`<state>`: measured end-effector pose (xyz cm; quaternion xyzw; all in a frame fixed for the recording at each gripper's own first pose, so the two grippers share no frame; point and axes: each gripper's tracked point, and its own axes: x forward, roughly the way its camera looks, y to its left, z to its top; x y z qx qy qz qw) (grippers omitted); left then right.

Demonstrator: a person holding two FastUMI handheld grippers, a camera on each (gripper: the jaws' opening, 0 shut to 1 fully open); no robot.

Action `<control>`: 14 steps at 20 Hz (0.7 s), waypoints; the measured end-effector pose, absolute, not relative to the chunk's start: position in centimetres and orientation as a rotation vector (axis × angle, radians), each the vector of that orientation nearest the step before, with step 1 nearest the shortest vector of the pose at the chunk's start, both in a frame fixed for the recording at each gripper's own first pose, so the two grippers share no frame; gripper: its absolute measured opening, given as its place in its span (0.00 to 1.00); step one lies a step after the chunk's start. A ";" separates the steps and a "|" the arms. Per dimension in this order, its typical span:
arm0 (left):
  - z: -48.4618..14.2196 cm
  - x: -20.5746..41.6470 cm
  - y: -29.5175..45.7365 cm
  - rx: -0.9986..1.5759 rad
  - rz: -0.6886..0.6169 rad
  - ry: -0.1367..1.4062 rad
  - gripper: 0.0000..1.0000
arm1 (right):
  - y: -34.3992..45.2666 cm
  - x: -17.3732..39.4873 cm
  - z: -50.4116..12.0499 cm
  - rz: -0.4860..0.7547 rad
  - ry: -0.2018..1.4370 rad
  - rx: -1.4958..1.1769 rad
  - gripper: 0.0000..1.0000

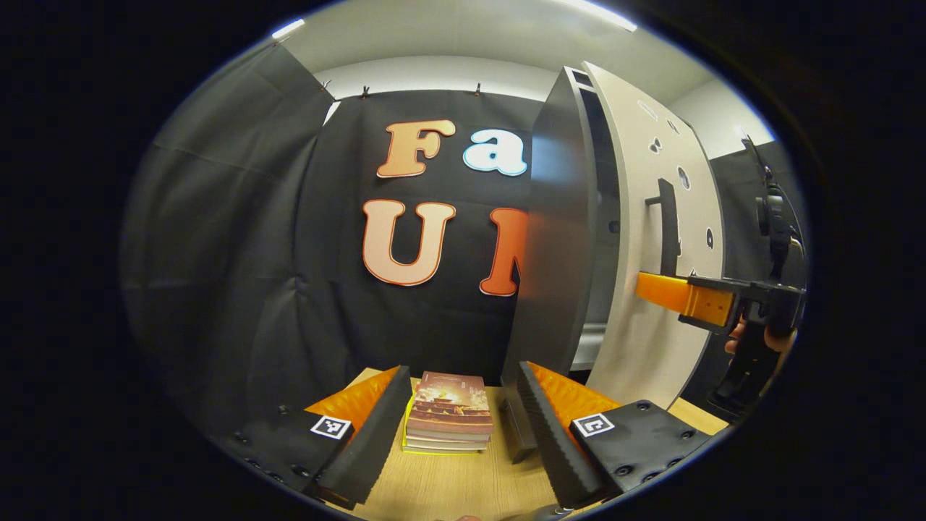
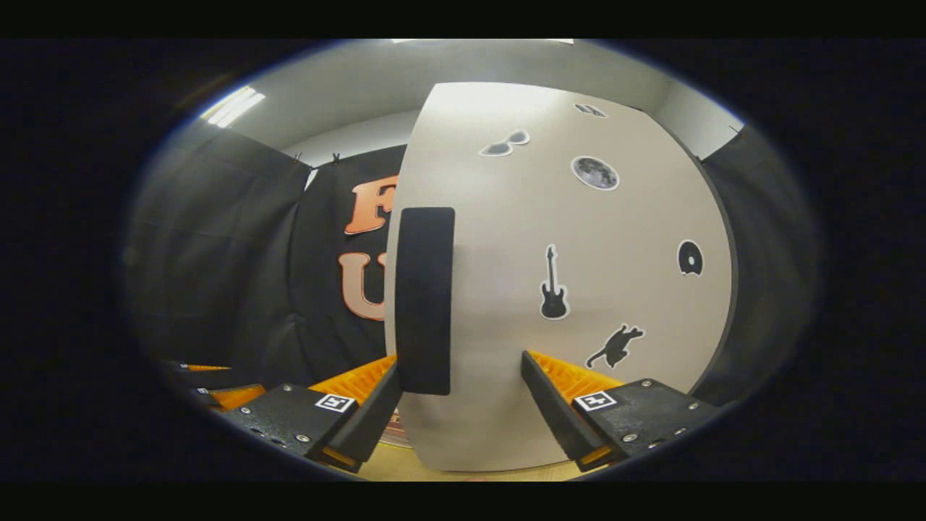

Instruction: Open the cabinet door with the right hand, grasp the bottle in the cabinet with the left hand and place it on the coaster, then close the cabinet door with the right hand.

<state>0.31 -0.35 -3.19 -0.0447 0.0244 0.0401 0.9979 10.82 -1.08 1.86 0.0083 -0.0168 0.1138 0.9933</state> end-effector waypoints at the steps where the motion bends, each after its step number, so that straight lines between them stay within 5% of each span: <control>1: -3.2 0.5 -0.4 -0.088 0.082 0.049 0.95 | -1.0 11.2 1.7 0.225 -0.035 0.009 0.95; 14: -3.5 1.9 0.0 -0.074 0.087 0.045 0.95 | -0.1 13.8 1.6 0.220 -0.034 0.012 0.95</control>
